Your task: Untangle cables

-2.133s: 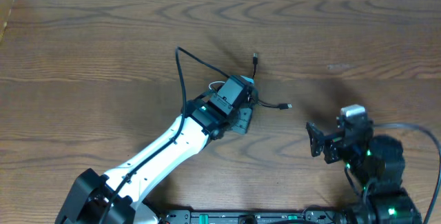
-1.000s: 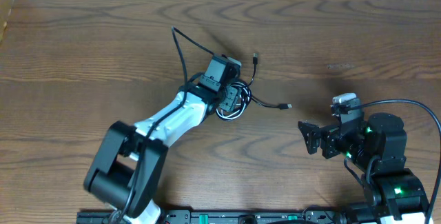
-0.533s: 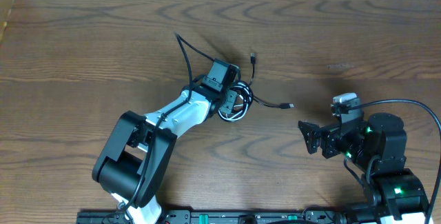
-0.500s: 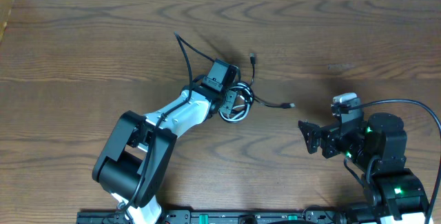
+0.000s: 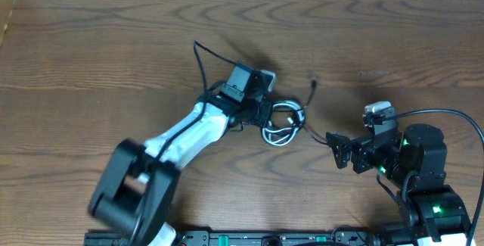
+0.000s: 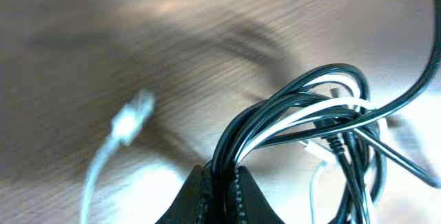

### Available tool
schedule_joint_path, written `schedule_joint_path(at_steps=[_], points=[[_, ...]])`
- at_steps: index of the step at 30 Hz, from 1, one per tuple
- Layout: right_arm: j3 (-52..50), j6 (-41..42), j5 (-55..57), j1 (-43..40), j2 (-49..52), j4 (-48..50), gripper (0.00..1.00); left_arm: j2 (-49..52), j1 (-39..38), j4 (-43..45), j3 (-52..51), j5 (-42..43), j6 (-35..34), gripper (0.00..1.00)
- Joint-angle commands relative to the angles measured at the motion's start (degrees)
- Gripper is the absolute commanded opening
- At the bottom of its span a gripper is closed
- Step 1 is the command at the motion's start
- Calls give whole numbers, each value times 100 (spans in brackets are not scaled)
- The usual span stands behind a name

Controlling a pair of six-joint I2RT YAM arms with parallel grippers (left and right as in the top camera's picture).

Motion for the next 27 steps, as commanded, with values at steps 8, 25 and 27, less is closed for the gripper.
schedule_joint_path(at_steps=[8, 25, 27], points=[[127, 205, -588, -28, 291, 31, 97, -1003, -7, 20, 66, 1751, -1097, 7], [127, 2234, -796, -31, 1049, 785, 46, -1001, -7, -151, 66, 3018, -1303, 7], [127, 2310, -798, -31, 1193, 780, 40, -1001, -9, -155, 66, 3117, -1300, 7]])
